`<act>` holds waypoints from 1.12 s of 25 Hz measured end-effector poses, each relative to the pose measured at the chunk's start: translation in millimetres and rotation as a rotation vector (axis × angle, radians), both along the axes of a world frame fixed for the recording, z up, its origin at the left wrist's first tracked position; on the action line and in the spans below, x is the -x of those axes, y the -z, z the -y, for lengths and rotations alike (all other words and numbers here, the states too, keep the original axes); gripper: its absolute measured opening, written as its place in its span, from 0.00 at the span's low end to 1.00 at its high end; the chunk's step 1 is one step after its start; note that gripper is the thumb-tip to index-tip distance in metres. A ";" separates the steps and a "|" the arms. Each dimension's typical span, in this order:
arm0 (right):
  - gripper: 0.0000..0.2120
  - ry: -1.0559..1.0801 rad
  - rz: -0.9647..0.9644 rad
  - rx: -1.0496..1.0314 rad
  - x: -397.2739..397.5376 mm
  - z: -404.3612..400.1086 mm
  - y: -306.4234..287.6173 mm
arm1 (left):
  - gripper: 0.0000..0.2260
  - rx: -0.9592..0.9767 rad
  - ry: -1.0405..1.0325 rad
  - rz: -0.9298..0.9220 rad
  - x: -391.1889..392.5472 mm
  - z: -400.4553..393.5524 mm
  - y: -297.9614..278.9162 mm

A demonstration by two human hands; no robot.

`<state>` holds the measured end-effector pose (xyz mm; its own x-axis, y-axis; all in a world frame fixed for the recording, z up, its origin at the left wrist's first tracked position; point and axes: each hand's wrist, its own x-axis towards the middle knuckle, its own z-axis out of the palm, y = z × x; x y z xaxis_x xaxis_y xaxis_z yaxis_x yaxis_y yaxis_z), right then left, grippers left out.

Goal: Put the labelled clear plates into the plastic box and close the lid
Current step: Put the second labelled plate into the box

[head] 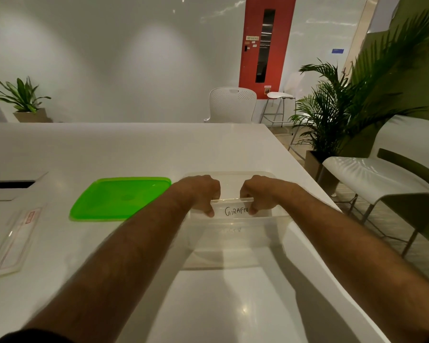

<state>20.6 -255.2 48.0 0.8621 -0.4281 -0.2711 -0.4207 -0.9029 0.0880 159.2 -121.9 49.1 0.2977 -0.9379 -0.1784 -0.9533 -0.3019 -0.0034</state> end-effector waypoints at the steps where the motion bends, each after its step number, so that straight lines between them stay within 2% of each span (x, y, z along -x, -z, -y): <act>1: 0.19 0.006 -0.003 0.000 -0.3 0.1 2.0 | 0.25 -0.005 -0.002 0.011 0.9 0.9 1.7; 7: 0.19 0.039 -0.029 -0.017 -5.5 0.0 4.3 | 0.27 -0.044 -0.020 0.048 1.8 2.8 3.6; 11: 0.27 0.051 -0.023 -0.032 -4.7 -2.1 1.6 | 0.28 0.016 -0.002 0.002 3.6 2.4 4.5; 13: 0.29 0.045 0.035 -0.039 -1.1 -3.7 -5.2 | 0.26 0.083 0.007 -0.013 5.3 -0.8 1.4; 19: 0.26 0.048 0.379 0.014 8.9 -20.9 -21.4 | 0.20 0.402 -0.045 0.057 16.6 -24.7 -14.3; 23: 0.34 -0.007 0.482 0.039 21.2 -44.3 -31.0 | 0.29 0.547 -0.128 0.109 24.7 -56.4 -26.9; 28: 0.44 -0.080 0.484 0.052 27.0 -79.7 -29.1 | 0.40 0.442 -0.298 0.198 23.6 -109.3 -20.9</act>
<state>-6.3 -175.5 77.1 0.9147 -0.3574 0.1885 -0.3536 -0.9338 -0.0550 135.6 -12.6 70.0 0.5487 -0.7809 0.2985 -0.8208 -0.5710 0.0148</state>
